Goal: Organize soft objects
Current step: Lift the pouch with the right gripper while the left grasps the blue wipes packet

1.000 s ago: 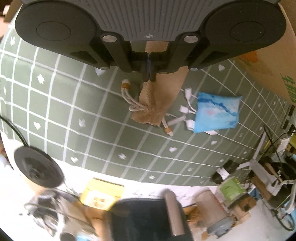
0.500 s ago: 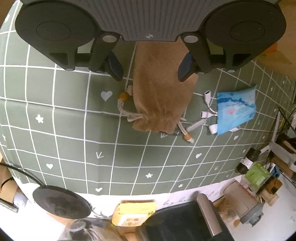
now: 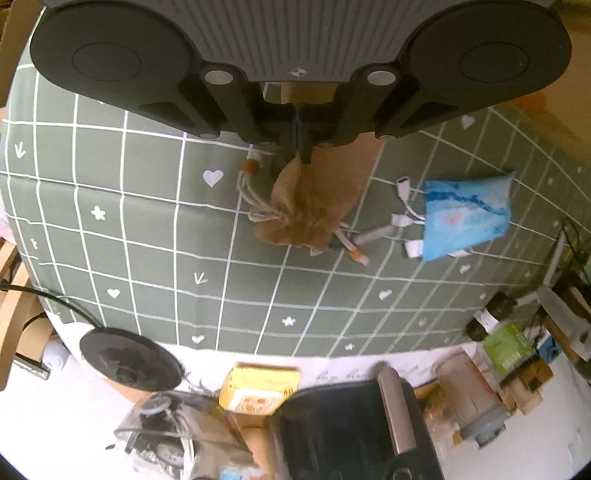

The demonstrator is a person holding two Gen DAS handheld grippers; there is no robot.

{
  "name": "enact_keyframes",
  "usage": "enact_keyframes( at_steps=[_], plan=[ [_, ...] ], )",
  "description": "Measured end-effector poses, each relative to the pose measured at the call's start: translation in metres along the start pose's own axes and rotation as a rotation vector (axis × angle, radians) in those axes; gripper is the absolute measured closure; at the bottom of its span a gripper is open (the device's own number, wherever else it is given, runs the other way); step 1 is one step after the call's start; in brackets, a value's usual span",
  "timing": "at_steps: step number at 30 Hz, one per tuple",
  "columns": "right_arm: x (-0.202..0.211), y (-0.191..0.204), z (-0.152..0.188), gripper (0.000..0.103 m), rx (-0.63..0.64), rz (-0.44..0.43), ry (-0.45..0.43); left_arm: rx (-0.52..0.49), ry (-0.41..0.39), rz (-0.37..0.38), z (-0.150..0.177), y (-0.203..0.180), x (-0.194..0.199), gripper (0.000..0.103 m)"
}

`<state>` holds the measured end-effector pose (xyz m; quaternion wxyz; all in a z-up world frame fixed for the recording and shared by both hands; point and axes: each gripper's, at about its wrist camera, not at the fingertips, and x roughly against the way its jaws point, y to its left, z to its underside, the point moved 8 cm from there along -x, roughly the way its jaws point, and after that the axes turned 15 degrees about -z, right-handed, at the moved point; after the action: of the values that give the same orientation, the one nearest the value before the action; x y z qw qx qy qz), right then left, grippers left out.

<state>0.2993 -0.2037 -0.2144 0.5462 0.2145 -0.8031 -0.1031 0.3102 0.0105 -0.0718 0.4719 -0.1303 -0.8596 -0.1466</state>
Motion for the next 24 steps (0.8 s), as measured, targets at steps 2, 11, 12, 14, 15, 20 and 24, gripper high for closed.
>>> enact_keyframes(
  at_steps=[2,11,12,14,15,20,24],
  plan=[
    [0.013,0.004,-0.002,0.100,0.001,-0.004,-0.023,-0.043,0.018,0.011,-0.001,-0.004,-0.010,0.040],
    [0.075,0.022,-0.015,0.100,0.022,0.010,-0.138,-0.231,0.106,0.088,0.003,-0.028,-0.060,0.040],
    [0.082,0.023,-0.016,0.100,0.026,0.015,-0.148,-0.248,0.120,0.094,0.005,-0.031,-0.066,0.040],
    [0.093,0.025,-0.018,0.100,0.035,0.025,-0.165,-0.280,0.142,0.105,0.008,-0.038,-0.078,0.040],
    [0.098,0.026,-0.018,0.100,0.039,0.029,-0.171,-0.297,0.153,0.111,0.010,-0.042,-0.083,0.040],
    [0.118,0.028,-0.018,0.100,0.040,0.043,-0.200,-0.394,0.198,0.114,0.022,-0.058,-0.108,0.040],
    [0.128,0.029,-0.016,0.100,0.030,0.053,-0.221,-0.450,0.217,0.106,0.031,-0.066,-0.127,0.040]
  ],
)
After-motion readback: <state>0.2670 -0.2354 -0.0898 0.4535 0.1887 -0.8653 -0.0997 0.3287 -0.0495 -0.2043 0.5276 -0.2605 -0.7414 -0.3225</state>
